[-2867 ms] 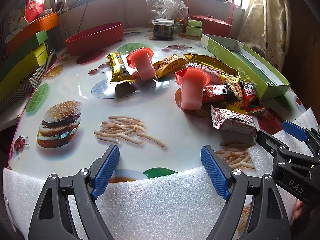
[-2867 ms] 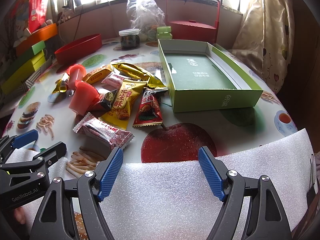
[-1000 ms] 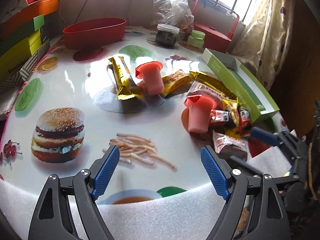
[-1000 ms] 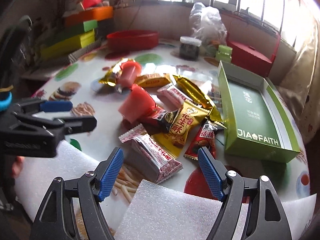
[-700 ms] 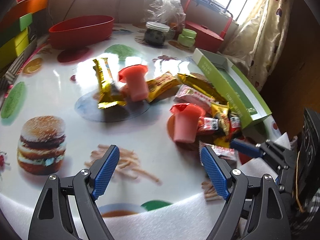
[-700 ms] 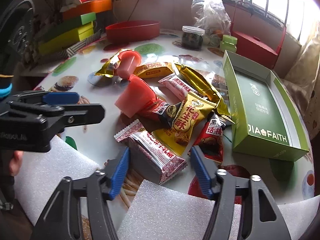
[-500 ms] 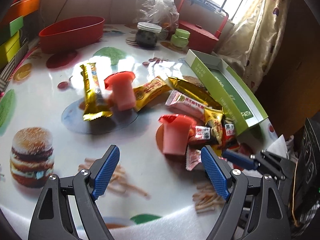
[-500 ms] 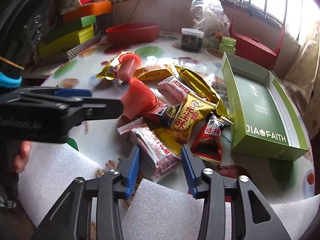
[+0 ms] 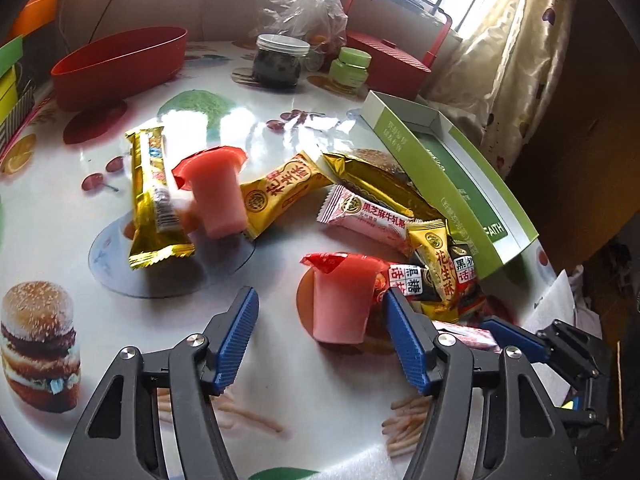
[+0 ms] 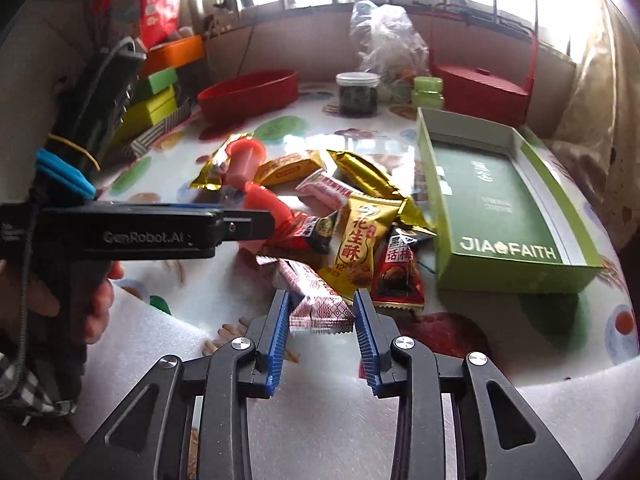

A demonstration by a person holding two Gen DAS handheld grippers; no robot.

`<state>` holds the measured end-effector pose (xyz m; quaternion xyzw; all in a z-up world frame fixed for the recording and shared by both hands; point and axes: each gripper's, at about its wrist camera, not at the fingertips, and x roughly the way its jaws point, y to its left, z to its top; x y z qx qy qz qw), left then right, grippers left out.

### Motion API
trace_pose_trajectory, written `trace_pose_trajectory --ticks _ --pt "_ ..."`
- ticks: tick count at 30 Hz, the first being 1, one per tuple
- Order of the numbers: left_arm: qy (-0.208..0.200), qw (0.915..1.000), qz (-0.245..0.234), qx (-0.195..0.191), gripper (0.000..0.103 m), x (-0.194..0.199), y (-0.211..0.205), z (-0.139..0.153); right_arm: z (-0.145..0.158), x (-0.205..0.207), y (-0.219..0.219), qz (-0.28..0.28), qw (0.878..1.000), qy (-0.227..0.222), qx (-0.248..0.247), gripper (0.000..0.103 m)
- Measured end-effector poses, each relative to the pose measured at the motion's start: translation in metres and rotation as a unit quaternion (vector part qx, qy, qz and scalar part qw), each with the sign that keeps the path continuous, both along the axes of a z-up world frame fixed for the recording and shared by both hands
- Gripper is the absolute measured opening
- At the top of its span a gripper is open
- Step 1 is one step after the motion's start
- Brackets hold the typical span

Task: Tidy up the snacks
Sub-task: 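Grasp the pink jelly cup with the left tool while the right tool grasps a white nougat candy, then carry the jelly cup and nougat candy over the green gift box with both tools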

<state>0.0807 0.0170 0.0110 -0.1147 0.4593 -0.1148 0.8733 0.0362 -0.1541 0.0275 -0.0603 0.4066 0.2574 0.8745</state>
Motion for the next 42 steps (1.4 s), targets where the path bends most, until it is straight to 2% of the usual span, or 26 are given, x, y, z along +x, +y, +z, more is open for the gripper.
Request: trace_pose_trajectory --ticks 1,3,5,9,25,26,27,34,36,38,42 --pt "0.000 1.0000 -0.001 -0.002 0.064 0.002 -0.002 0.000 0.001 0.000 -0.003 -0.006 1.000 0.000 -0.001 0.031" --pt "0.001 0.9999 -0.010 -0.001 0.045 0.007 -0.006 0.000 0.004 0.000 -0.007 -0.014 1.000 -0.003 0.002 0.031" --pt "0.001 0.9999 -0.015 0.003 0.039 0.009 -0.010 -0.001 0.004 0.000 -0.012 -0.021 1.000 -0.001 0.006 0.031" --pt "-0.001 0.9997 -0.023 0.004 0.032 0.008 -0.013 0.000 0.006 -0.003 -0.017 -0.029 0.999 0.002 0.013 0.030" --pt "-0.026 0.9991 -0.031 -0.012 0.032 -0.008 -0.015 0.020 0.023 -0.009 -0.044 -0.044 0.997 -0.017 0.061 0.027" --pt "-0.025 0.9991 -0.031 -0.013 0.032 -0.009 -0.015 0.020 0.022 -0.009 -0.045 -0.048 0.997 -0.015 0.060 0.025" --pt "-0.024 0.9991 -0.033 -0.013 0.032 -0.009 -0.015 0.019 0.022 -0.010 -0.048 -0.054 0.997 -0.014 0.060 0.014" --pt "-0.017 0.9993 -0.032 -0.012 0.032 -0.011 -0.018 0.014 0.016 -0.011 -0.064 -0.066 0.996 0.007 0.060 0.013" --pt "-0.015 0.9993 -0.032 -0.009 0.032 -0.011 -0.019 0.013 0.016 -0.010 -0.066 -0.067 0.996 0.007 0.063 0.015" --pt "-0.013 0.9994 -0.032 -0.009 0.032 -0.012 -0.019 0.012 0.017 -0.011 -0.066 -0.055 0.996 0.004 0.063 0.022" --pt "-0.008 0.9995 -0.030 -0.011 0.032 -0.012 -0.018 0.009 0.020 -0.008 -0.050 0.009 1.000 0.001 0.030 0.032"
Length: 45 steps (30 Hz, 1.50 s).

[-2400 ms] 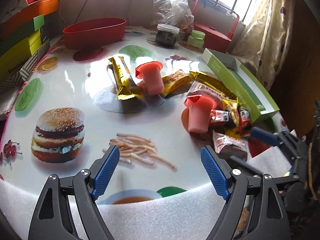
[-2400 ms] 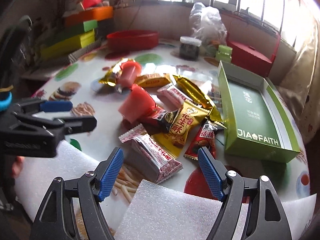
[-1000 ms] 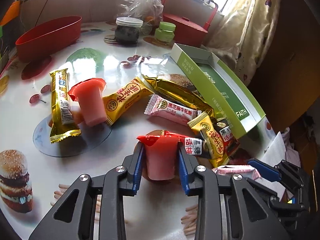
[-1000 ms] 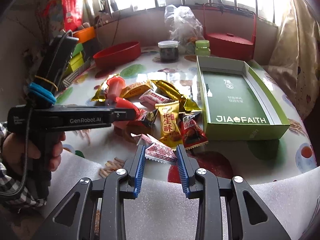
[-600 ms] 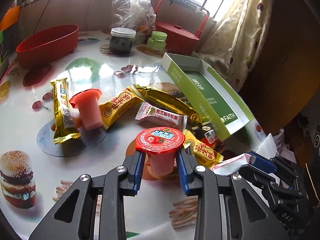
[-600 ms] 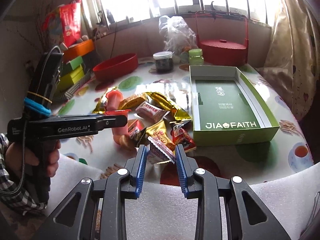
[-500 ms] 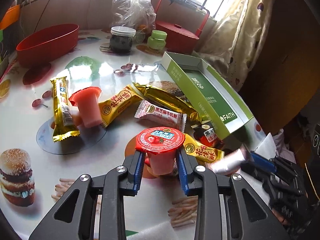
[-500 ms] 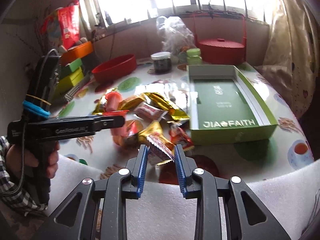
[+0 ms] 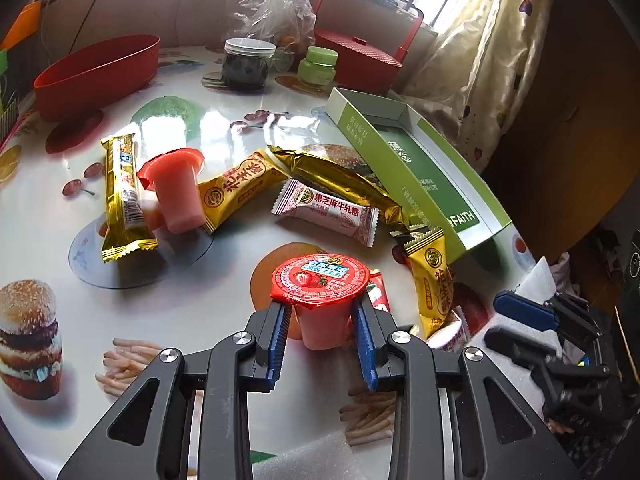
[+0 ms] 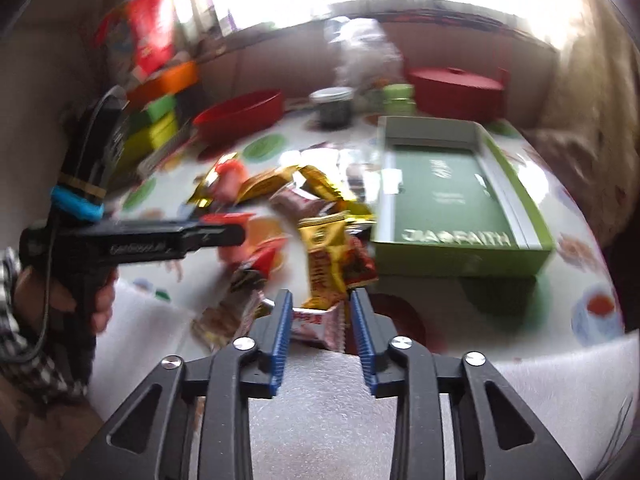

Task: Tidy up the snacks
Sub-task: 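Carry the jelly cup and nougat candy over the green gift box with both tools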

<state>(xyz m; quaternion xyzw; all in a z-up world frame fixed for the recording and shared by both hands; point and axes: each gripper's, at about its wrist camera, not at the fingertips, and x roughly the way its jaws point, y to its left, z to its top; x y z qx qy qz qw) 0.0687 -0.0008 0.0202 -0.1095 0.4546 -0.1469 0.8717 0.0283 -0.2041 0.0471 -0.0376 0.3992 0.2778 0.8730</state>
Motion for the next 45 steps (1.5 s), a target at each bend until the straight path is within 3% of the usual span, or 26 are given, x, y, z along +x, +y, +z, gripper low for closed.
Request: trace_pose_trajectory --ticks 6,14,18,22,31,33,39,45 --pt "0.003 1.0000 -0.001 0.001 0.032 0.000 0.001 -0.001 -0.007 0.004 0.025 0.126 0.990 0.001 -0.066 0.050" --pt "0.013 0.9999 0.000 0.001 0.032 0.001 0.001 -0.006 -0.024 0.017 0.041 0.171 0.977 0.006 -0.124 0.050" --pt "0.017 0.9999 0.001 0.001 0.032 0.003 -0.001 -0.009 -0.029 0.027 0.046 0.153 0.981 0.017 -0.114 0.050" --pt "0.023 0.9997 0.003 0.004 0.032 0.007 -0.002 -0.011 -0.032 0.026 0.052 0.141 0.983 0.013 -0.121 0.043" --pt "0.013 0.9996 0.007 0.022 0.032 0.015 -0.006 -0.011 -0.034 0.029 0.025 0.077 0.992 0.031 -0.097 0.040" --pt "0.012 0.9995 0.007 0.027 0.030 0.014 -0.007 -0.010 -0.034 0.030 0.020 0.063 0.993 0.027 -0.091 0.026" --pt "0.009 0.9995 0.012 0.027 0.030 0.012 -0.006 -0.007 -0.028 0.031 0.011 0.044 0.996 0.018 -0.069 0.019" --pt "-0.010 0.9996 0.013 0.023 0.030 0.007 -0.006 0.008 -0.019 0.027 0.009 0.036 0.998 0.007 -0.047 0.019"
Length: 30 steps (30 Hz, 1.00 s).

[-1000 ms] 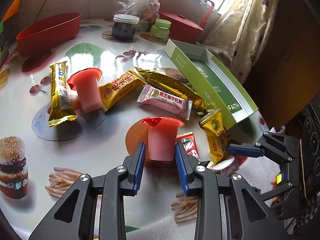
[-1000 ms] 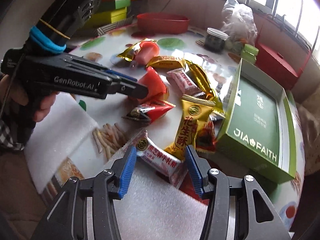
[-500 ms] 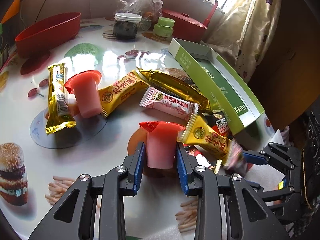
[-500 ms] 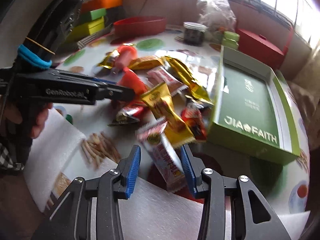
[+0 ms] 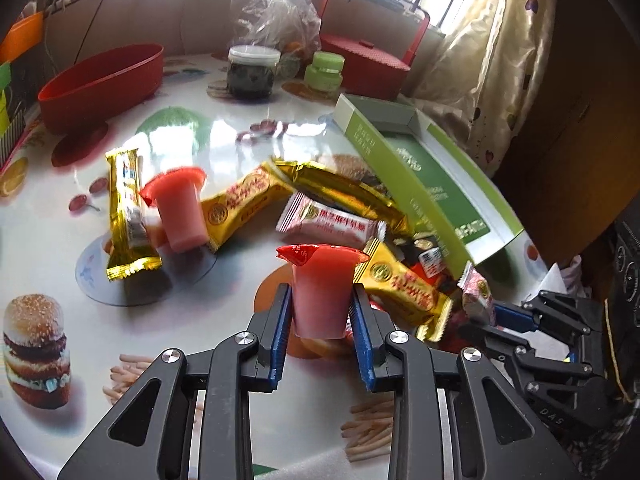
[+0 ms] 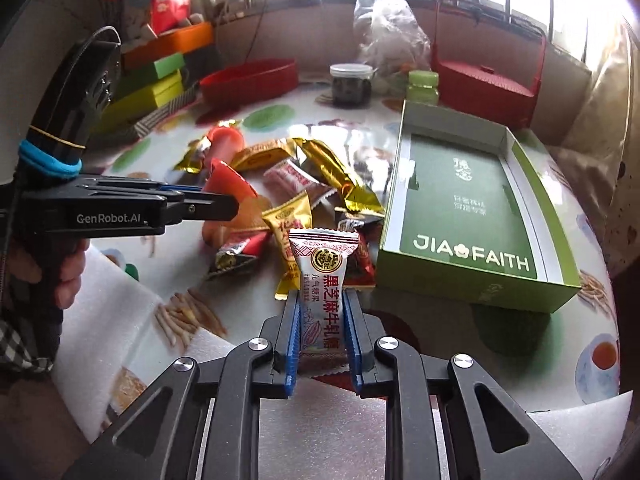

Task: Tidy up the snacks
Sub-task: 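Carry the jelly cup and nougat candy over the green gift box with both tools, then lower and release the jelly cup and nougat candy into the green box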

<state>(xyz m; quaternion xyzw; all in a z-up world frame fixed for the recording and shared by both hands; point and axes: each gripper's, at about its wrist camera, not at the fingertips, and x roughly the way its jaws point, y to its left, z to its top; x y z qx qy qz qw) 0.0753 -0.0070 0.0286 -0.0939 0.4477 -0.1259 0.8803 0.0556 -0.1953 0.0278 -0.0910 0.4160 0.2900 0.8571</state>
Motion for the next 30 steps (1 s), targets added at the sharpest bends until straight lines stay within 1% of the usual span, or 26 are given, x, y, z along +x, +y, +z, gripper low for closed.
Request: trace_pose_trajectory --ticks 3,7,11,13,16,24,28,30 --pt "-0.011 0.9999 -0.005 -0.002 0.030 -0.002 -0.002 0.010 0.006 0.001 -0.003 -0.009 1.000 -0.005 0.013 0.019" --pt "-0.015 0.9997 -0.016 -0.007 0.030 0.003 -0.009 0.017 0.018 0.004 -0.014 -0.031 0.999 -0.016 0.034 0.019" --pt "-0.017 0.9992 -0.034 -0.016 0.030 0.012 -0.023 0.021 0.027 0.011 -0.028 -0.060 0.997 -0.029 0.039 0.019" --pt "-0.020 0.9985 -0.045 -0.023 0.030 0.018 -0.032 0.024 0.028 0.016 -0.034 -0.082 0.996 -0.031 0.030 0.019" --pt "-0.023 0.9974 -0.062 -0.030 0.030 0.030 -0.048 0.029 0.029 0.026 -0.048 -0.117 0.992 -0.029 0.034 0.019" --pt "-0.034 0.9934 -0.099 -0.048 0.030 0.058 -0.084 0.038 0.030 0.048 -0.068 -0.164 0.985 -0.027 0.053 0.019" --pt "-0.019 0.9926 -0.103 -0.061 0.030 0.075 -0.095 0.033 0.028 0.057 -0.074 -0.181 0.982 -0.023 0.056 0.019" --pt "-0.015 0.9929 -0.104 -0.056 0.030 0.080 -0.101 0.030 0.027 0.061 -0.076 -0.187 0.981 -0.021 0.056 0.019"
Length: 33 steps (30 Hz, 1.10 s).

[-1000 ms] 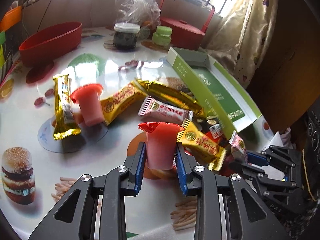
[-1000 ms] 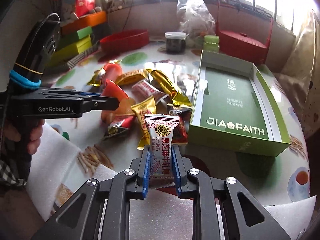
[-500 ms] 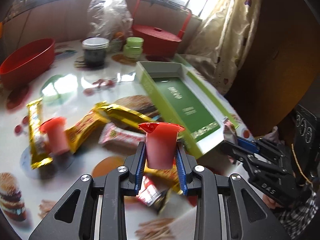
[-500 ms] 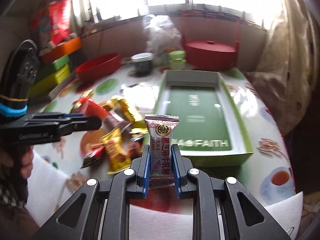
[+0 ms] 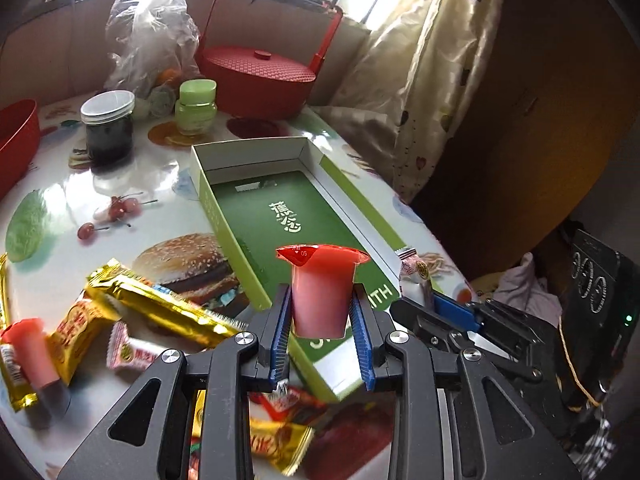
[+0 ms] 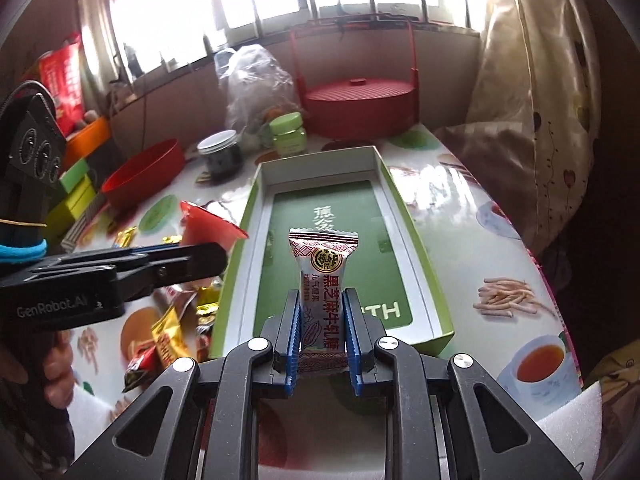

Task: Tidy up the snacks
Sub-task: 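Lower and release the jelly cup and nougat candy into the green box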

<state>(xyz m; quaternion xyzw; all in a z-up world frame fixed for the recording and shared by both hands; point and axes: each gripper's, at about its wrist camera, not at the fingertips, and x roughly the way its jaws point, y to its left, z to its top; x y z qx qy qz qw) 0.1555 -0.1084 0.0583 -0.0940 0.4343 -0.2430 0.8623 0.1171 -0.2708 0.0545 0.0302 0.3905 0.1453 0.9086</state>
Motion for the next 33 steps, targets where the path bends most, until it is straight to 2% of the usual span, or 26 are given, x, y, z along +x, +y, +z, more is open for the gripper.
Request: trace_pose_trajectory --ticks 10,23,33 --pt "0.032 0.9995 0.000 0.005 0.030 0.014 -0.010 -0.022 -0.015 0.018 -0.001 -0.012 1.000 0.018 -0.003 0.019" --pt "0.033 0.9992 0.001 0.022 0.031 0.021 -0.020 -0.024 -0.020 0.023 -0.003 -0.022 0.999 0.025 -0.024 0.019" --pt "0.034 0.9992 0.001 0.023 0.032 0.020 -0.020 -0.024 -0.020 0.020 -0.006 -0.033 0.999 0.025 -0.023 0.025"
